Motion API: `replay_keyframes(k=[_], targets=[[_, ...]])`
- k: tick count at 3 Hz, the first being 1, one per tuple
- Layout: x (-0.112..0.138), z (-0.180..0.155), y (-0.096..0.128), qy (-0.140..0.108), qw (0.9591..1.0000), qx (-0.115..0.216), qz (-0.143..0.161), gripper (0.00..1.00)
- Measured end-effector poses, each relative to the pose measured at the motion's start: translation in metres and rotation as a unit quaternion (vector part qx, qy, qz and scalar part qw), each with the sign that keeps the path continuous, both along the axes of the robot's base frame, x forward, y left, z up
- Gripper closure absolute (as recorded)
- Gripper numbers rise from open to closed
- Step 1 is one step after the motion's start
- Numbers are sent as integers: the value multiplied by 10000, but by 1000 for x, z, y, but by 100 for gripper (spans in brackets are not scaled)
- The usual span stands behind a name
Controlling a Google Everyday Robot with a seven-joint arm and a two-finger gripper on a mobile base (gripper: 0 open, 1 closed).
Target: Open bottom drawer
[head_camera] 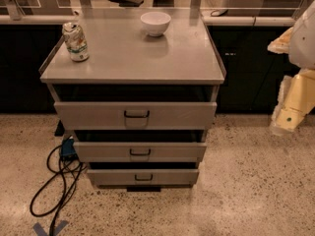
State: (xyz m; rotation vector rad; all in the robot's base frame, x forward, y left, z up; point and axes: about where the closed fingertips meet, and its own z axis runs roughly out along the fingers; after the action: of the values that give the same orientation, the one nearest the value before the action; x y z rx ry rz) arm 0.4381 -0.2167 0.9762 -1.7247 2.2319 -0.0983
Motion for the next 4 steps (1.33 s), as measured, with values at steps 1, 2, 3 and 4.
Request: replay_keyframes(k=[1, 2, 3, 4], targets=[[0, 0, 0, 0, 10000, 0, 0, 0], [-9, -11, 1, 8, 9999, 74, 119, 0], [-37, -40, 8, -45, 9983, 404, 428, 0], [-74, -86, 10, -256, 9943, 839, 602, 0]])
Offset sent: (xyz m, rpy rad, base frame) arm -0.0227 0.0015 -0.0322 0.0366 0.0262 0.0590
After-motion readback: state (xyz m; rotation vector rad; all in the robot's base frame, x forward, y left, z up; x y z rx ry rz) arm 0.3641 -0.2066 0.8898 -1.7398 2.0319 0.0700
